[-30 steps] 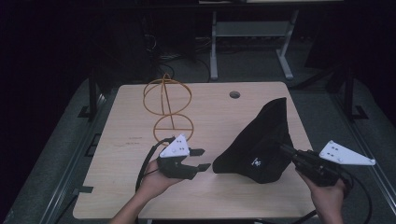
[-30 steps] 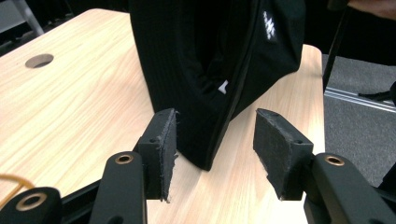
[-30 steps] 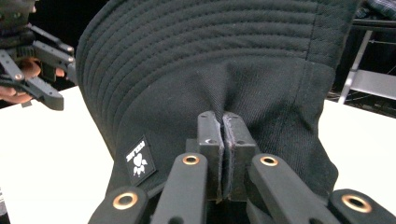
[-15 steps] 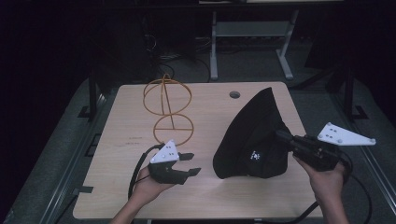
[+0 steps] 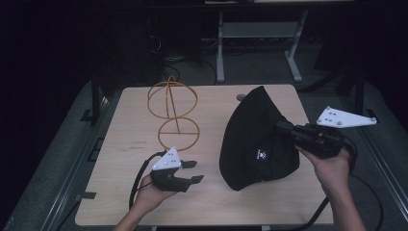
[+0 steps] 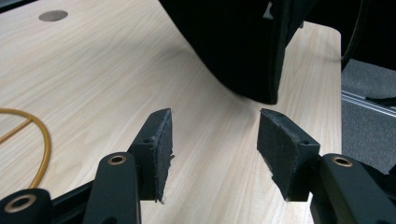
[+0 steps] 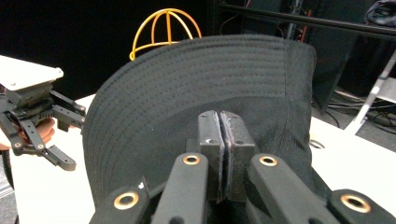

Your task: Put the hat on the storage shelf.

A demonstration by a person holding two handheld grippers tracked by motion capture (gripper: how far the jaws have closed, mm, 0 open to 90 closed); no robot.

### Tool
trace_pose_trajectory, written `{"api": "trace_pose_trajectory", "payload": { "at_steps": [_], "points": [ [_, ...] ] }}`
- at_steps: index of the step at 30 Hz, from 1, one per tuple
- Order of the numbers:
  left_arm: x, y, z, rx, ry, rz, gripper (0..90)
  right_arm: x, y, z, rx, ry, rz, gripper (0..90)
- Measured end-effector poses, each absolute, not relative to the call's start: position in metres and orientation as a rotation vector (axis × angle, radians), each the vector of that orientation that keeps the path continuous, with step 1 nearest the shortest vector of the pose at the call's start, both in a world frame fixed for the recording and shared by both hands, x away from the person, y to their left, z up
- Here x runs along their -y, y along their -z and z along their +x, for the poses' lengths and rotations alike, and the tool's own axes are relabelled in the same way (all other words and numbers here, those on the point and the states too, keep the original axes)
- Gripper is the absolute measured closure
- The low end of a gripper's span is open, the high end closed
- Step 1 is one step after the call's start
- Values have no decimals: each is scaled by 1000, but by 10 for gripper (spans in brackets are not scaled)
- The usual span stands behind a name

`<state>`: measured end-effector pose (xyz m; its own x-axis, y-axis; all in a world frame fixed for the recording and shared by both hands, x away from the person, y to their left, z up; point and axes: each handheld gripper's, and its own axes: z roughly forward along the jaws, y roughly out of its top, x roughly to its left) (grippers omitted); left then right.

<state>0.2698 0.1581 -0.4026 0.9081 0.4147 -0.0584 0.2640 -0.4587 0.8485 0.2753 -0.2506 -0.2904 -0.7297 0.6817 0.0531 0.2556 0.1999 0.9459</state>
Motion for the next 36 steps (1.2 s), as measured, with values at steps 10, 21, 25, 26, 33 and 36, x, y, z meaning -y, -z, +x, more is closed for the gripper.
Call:
{"api": "trace_pose_trajectory", "payload": {
  "at_steps": [10,21,25,26,33,36],
  "points": [
    [-160,414,271,-484,-176,2089,440,241,270,294,-2115,-1552,878,877],
    [-163,420,274,-489,-179,2078,436,221,250,317,-2146,-1531,861,878],
    [-162,420,273,-480,-179,2084,432,212,238,324,-2148,-1539,841,878],
    [-162,420,273,-480,-179,2084,432,212,238,324,-2148,-1539,841,878],
    [-160,423,271,-461,-180,2101,407,195,212,340,-2161,-1540,810,878],
    [-160,423,270,-443,-186,2108,402,187,204,345,-2170,-1535,786,878]
  ]
}}
